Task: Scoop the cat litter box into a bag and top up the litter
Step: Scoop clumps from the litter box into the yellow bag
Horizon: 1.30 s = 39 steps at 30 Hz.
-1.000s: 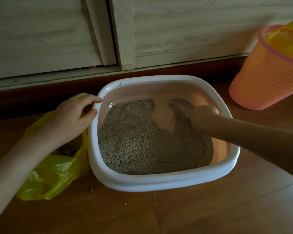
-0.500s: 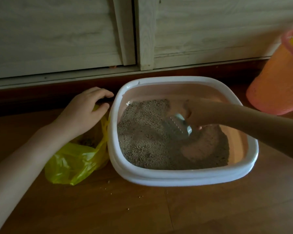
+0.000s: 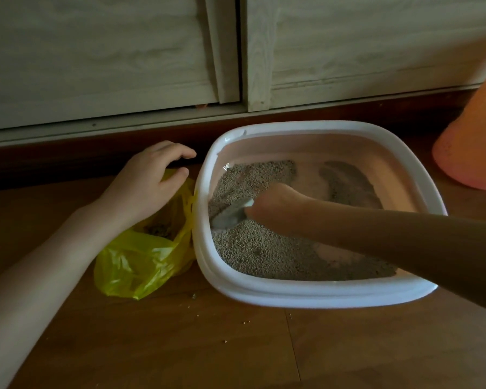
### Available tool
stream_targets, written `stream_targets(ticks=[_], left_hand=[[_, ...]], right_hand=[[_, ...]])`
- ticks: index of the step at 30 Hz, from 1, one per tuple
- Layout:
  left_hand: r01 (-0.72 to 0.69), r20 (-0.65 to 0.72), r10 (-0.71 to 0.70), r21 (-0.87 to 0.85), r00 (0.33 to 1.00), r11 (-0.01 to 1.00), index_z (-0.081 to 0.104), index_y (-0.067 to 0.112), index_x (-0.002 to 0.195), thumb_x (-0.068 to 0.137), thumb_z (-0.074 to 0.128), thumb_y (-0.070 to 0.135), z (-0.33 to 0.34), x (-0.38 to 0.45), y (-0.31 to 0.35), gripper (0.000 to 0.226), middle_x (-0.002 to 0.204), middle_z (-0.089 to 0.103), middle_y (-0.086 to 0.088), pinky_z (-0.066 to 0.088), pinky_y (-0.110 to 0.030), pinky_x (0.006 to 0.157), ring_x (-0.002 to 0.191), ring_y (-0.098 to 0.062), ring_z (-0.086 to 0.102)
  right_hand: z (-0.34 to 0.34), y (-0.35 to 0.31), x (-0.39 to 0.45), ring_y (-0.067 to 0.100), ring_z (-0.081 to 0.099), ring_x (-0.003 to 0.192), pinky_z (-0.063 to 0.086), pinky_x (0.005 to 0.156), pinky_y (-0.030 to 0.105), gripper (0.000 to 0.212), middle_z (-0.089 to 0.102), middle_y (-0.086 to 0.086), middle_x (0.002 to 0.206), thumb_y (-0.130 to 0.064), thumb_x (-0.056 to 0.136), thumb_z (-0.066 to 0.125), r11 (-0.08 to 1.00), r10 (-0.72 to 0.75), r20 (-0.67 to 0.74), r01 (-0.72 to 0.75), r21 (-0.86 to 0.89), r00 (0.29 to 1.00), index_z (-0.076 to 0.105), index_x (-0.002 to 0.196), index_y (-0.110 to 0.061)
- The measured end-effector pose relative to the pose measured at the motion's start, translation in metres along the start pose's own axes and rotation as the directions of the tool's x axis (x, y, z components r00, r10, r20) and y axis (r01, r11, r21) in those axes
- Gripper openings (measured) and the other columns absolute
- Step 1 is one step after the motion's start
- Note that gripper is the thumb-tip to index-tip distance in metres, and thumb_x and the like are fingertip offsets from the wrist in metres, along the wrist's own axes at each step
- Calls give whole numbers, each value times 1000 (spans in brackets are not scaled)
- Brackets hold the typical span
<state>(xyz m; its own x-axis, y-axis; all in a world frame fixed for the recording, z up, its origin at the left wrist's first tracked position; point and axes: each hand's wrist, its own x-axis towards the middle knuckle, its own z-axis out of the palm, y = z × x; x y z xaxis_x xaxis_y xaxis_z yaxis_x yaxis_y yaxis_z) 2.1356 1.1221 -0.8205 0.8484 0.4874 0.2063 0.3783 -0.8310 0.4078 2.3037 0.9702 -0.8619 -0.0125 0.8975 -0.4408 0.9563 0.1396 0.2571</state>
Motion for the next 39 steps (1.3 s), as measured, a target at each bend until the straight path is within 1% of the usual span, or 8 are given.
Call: stream_targets(ticks=[3, 7, 11, 21, 26, 29, 34, 39], left_hand=[[-6, 9, 6, -2, 1000, 1000, 59, 18, 122, 92, 55, 15, 1, 1, 0, 31, 117, 53, 10, 29, -1, 79, 104, 4, 42], [1, 19, -1, -8, 1000, 1000, 58, 19, 123, 93, 55, 16, -2, 0, 0, 31, 117, 52, 13, 31, -6, 82, 105, 3, 44], [13, 29, -13, -1, 999, 1000, 57, 19, 124, 93, 54, 17, -7, -7, -3, 31, 121, 54, 9, 34, -19, 90, 111, -3, 48], [47, 15, -47, 27, 999, 999, 56, 20, 126, 94, 52, 18, -24, -23, -10, 32, 121, 50, 15, 32, -16, 90, 112, 1, 45], [36, 3, -36, 14, 999, 999, 56, 20, 125, 93, 53, 17, -22, -18, -5, 32, 120, 51, 13, 33, -18, 90, 111, 1, 45], [12, -6, -11, 1, 1000, 1000, 57, 19, 124, 93, 54, 16, -18, -12, 1, 31, 120, 53, 10, 33, -19, 90, 109, 2, 44], [-15, -4, 15, -15, 1000, 1000, 58, 19, 123, 93, 54, 16, -13, -7, 4, 31, 117, 51, 14, 34, -19, 88, 108, 1, 45], [-11, 16, 11, -3, 1000, 1000, 56, 21, 126, 94, 53, 18, -15, -12, 1, 32, 121, 52, 14, 32, -14, 88, 110, 4, 43]], right_hand=[[-9, 6, -14, 5, 39, 47, 36, 42, 15, 27, 41, -5, 62, -12, 96, 48, 998, -47, -15, 48, 31, 999, 57, 120, -17], [-29, 42, -13, 7, 47, 48, 37, 37, 18, 26, 49, -3, 67, -17, 98, 45, 986, 164, -137, -156, 66, 977, 55, 122, -19], [-29, 61, 11, 25, 62, 84, 46, 68, 28, 20, 52, 5, 77, -10, 95, 49, 921, 365, -100, -344, 183, 925, 62, 110, -5], [-29, 22, 40, 25, 64, 89, 50, 65, 28, 36, 62, 14, 112, 2, 97, 41, 964, 267, -122, -264, 45, 956, 45, 132, -6], [-26, 6, 17, 18, 66, 77, 58, 69, 28, 9, 56, 5, 84, -6, 96, 48, 991, 130, 40, -131, 9, 991, 50, 103, -11], [-22, 4, -1, 12, 56, 61, 52, 56, 23, 10, 49, -2, 70, -10, 96, 48, 997, 70, 73, -71, 16, 995, 56, 103, -9], [-36, 40, -16, 6, 46, 50, 46, 47, 19, 17, 46, -5, 66, -16, 98, 46, 971, 231, -38, -228, 64, 972, 52, 82, -12], [-35, 62, -2, 17, 57, 74, 47, 64, 24, 23, 53, 2, 84, -12, 97, 46, 925, 378, -114, -368, 96, 919, 56, 117, -6]])
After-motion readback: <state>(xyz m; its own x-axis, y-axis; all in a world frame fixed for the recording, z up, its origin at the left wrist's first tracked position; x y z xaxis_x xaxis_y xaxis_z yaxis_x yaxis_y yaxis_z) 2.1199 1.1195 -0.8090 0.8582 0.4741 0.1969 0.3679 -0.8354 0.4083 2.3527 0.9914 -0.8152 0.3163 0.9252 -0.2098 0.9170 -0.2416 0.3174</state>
